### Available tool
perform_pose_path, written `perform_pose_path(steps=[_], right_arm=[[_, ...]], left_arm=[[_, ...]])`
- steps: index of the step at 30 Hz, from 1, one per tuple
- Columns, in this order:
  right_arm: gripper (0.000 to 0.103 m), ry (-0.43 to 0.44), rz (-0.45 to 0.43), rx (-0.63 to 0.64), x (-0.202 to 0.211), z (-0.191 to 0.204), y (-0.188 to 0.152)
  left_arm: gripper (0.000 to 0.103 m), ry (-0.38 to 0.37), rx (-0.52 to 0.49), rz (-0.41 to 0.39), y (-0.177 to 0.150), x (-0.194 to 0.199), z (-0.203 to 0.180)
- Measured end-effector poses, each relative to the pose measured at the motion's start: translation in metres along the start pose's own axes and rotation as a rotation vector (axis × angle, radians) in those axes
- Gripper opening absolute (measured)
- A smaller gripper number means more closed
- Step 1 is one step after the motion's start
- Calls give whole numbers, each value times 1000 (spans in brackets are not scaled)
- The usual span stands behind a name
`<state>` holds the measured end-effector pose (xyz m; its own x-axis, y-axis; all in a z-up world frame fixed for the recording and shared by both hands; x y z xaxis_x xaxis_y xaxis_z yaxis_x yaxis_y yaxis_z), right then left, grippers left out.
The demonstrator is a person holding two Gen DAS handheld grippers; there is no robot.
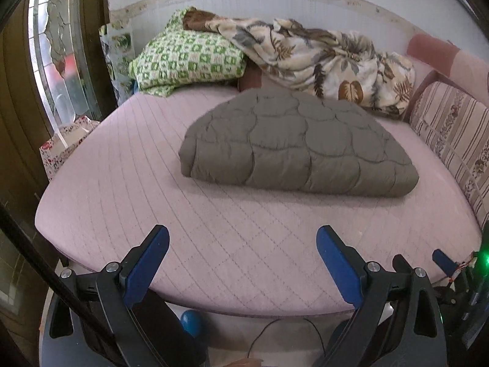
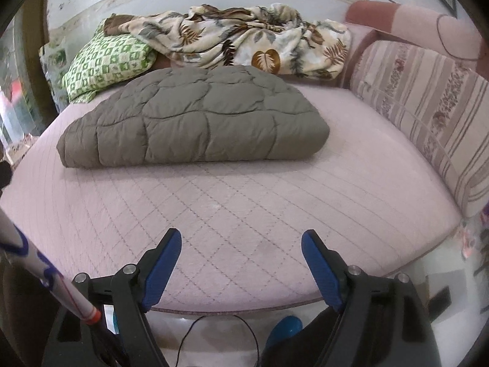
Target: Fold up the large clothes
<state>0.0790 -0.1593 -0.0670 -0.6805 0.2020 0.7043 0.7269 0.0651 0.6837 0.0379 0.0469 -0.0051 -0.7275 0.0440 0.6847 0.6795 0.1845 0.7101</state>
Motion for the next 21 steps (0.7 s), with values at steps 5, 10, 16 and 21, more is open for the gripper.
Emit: perform_pose_path(steps=[5, 10, 16, 21], right_arm=[[86, -14, 5, 20, -5, 6, -2], [86, -24, 29, 31, -13, 11, -5], [86, -26, 25, 48, -15, 18, -6], [87, -40, 34, 57, -19, 21, -9]], left_arm=[[96, 33, -20, 64, -8, -19, 0], [96, 24, -26, 100, -12, -31, 1], [96, 23, -45, 110, -15, -38, -4], [96, 8, -60, 126, -19, -43, -10]])
Point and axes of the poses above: each gripper's, at about its wrist camera, not at the fingertips, and x roughly against the way its jaws point, z to its left, y to its top, the point moved 3 cm from there along -x, roughly the way its jaws point, and after that the axes turned 13 degrees about -y, right-handed, at the moved point
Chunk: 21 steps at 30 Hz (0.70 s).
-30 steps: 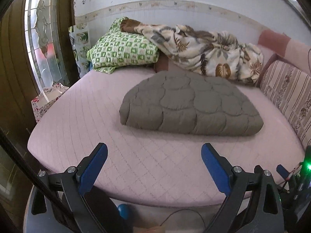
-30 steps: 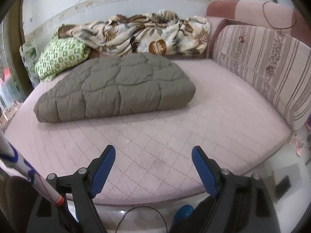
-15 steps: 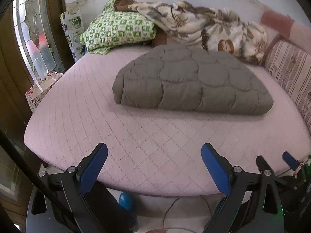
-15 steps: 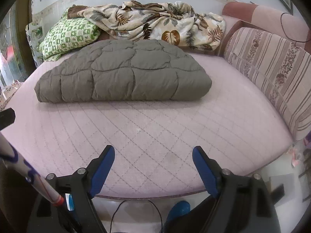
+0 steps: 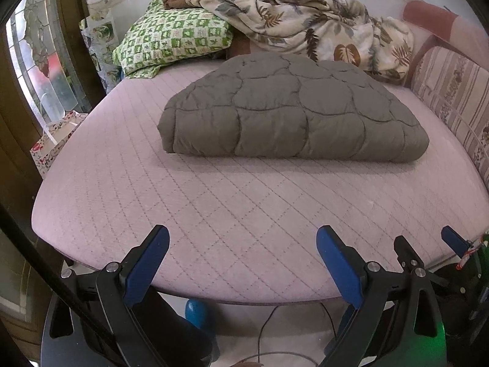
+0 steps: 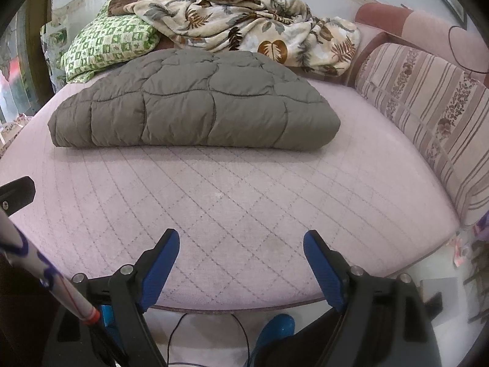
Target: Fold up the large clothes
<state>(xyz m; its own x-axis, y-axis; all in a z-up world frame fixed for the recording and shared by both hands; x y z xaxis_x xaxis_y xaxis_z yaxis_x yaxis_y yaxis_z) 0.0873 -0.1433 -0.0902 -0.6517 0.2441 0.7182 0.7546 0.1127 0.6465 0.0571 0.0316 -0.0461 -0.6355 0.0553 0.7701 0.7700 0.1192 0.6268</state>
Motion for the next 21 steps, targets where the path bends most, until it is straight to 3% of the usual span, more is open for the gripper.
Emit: perform_pose_path(steps=[21], right_arm=[[88, -23, 12, -22, -2, -2, -2]], left_arm=[[96, -37, -7, 43, -8, -9, -8]])
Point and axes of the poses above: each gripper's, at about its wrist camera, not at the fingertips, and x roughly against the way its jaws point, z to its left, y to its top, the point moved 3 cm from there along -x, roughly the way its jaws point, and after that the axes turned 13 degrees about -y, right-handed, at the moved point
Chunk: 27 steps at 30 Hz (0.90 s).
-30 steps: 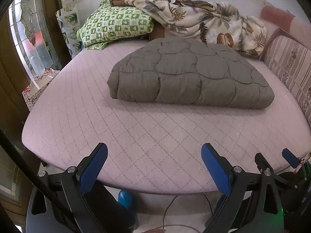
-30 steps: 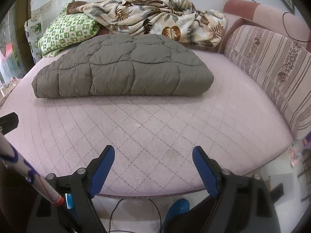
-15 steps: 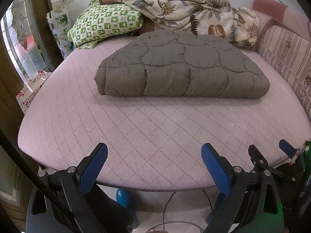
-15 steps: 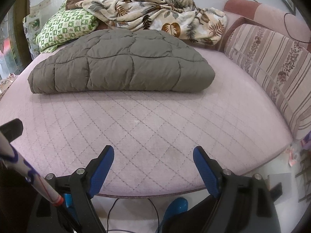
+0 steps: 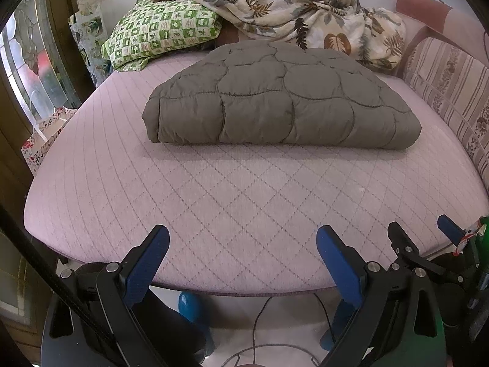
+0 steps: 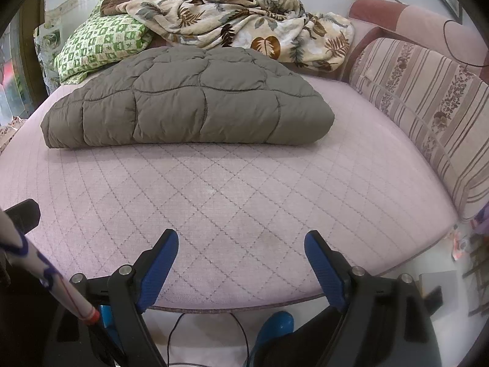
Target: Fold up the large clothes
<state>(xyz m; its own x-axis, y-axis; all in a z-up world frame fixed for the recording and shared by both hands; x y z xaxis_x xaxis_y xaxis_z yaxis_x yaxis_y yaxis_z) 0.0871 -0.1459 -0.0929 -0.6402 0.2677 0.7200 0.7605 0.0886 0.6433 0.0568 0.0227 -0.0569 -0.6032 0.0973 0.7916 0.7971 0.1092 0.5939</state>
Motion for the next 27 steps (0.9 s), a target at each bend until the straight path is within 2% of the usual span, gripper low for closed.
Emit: perform_pose_path(steps=[27], right_arm=[[90, -7, -7, -8, -1, -2, 0]], left_arm=[[96, -20, 10, 35, -5, -8, -1]])
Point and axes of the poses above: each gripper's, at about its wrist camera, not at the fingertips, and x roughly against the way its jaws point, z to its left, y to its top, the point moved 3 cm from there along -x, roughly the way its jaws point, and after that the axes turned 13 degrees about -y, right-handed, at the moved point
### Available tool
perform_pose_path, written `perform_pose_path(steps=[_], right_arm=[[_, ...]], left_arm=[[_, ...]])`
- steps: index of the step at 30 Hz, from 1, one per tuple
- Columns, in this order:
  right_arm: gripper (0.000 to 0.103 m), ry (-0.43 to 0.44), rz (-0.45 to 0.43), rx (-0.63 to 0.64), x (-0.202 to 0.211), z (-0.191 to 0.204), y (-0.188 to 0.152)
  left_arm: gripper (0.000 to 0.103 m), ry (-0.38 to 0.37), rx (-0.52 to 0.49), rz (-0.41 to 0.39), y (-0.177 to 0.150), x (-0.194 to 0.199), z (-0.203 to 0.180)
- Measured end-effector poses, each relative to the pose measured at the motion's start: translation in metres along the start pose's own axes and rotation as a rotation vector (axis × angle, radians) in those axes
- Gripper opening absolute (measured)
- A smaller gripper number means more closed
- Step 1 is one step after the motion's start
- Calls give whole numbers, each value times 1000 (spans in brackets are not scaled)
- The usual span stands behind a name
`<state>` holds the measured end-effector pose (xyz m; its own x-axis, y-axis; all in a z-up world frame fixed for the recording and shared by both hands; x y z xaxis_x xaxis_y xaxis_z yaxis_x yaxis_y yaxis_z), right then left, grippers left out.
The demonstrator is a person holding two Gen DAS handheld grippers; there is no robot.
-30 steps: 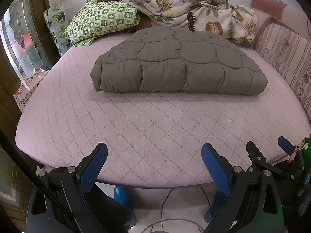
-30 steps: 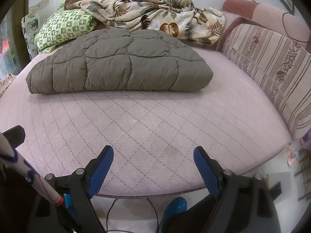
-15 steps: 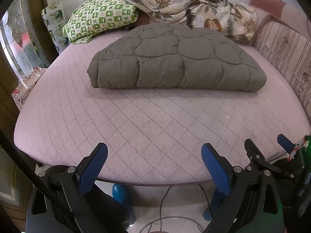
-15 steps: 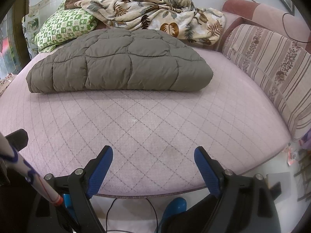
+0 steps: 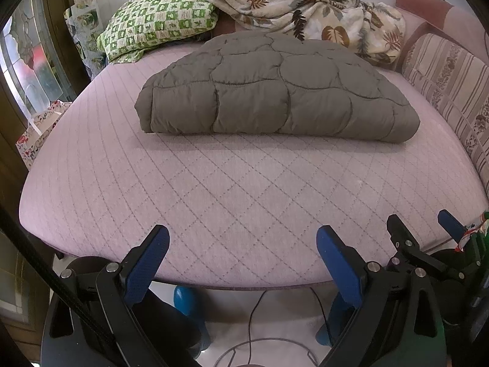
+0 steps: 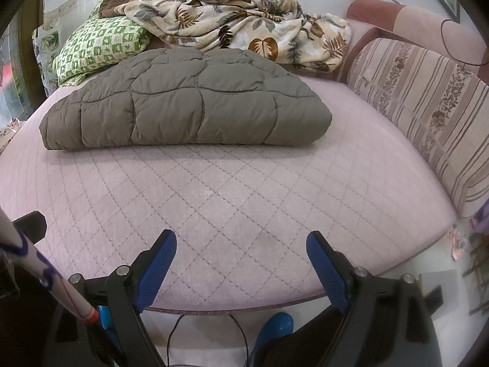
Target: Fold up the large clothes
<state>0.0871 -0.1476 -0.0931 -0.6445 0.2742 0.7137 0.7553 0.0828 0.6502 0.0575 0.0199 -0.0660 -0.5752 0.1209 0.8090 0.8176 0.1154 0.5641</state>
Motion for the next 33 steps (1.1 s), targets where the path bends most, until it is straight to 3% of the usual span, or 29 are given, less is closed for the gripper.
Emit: perform_pose_path(steps=[11, 33], right_arm=[[91, -4, -36, -42, 7, -9, 5], [92, -5, -28, 15, -1, 5, 12]], left_arm=[[96, -3, 5, 8, 0, -2, 0], [96, 4, 30, 22, -1, -12, 10]])
Point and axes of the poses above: each gripper's, at about its wrist camera, not at the fingertips, and x roughly against the way its jaws point, z to its left, y to its top, the point moved 3 cm from there along -x, roughly the way its jaws point, and after that the axes turned 13 degrees about -y, right-handed, at the moved point
